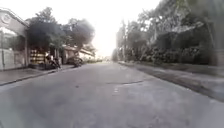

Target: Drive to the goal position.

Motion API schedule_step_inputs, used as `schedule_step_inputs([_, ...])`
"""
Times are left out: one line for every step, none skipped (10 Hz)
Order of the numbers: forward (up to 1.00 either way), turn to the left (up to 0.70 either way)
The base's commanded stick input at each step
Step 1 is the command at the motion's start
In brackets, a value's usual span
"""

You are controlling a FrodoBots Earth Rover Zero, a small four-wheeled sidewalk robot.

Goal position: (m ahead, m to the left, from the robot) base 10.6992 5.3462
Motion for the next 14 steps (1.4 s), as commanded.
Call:
schedule_step_inputs([1.0,-0.3])
schedule_step_inputs([1.0,0.02])
schedule_step_inputs([1.0,0.02])
schedule_step_inputs([1.0,0.02])
schedule_step_inputs([1.0,0.02])
schedule_step_inputs([1.0,0.02])
schedule_step_inputs([1.0,0.02])
schedule_step_inputs([1.0,0.02])
schedule_step_inputs([1.0,0.02])
schedule_step_inputs([1.0,0.03])
schedule_step_inputs([1.0,0.07])
schedule_step_inputs([1.0,0.36])
schedule_step_inputs([1.0,0.42])
schedule_step_inputs([1.0,0.14])
